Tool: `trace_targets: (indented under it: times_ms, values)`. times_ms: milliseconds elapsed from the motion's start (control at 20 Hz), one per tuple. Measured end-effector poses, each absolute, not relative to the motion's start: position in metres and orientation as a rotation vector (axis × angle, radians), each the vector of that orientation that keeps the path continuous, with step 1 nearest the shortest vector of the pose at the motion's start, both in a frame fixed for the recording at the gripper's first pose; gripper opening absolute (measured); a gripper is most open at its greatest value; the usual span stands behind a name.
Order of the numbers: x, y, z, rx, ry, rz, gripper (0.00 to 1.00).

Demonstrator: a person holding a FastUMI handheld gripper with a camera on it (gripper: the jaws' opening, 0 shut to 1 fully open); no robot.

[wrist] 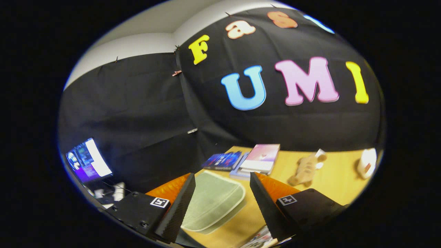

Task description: Open the storage box then place both shoes into the box .Put the left shoe in first, then the right shoe, with the right side of both shoes facing outward in a uniform manner.

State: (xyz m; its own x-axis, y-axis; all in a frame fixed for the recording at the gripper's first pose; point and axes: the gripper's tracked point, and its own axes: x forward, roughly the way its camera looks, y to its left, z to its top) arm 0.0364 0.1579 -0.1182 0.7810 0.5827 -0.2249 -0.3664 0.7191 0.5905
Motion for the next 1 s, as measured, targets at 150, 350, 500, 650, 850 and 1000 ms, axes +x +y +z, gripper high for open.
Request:
trace_targets:
  times_ms: [150,350,500,650,850,1000]
  values:
    - [0.023,0.185,-0.146,0.841,0.599,0.676,0.97]
    - [0.016,0.197,-0.198,1.134,0.781,0.706,0.98]
    - [0.009,0.207,-0.241,1.212,0.849,0.699,0.97]
    - [-0.002,0.222,-0.269,1.274,0.93,0.699,0.97]
    - [-0.004,0.236,-0.28,1.357,0.952,0.714,0.97]
    - [-0.002,0.246,-0.284,1.403,0.966,0.734,0.96]
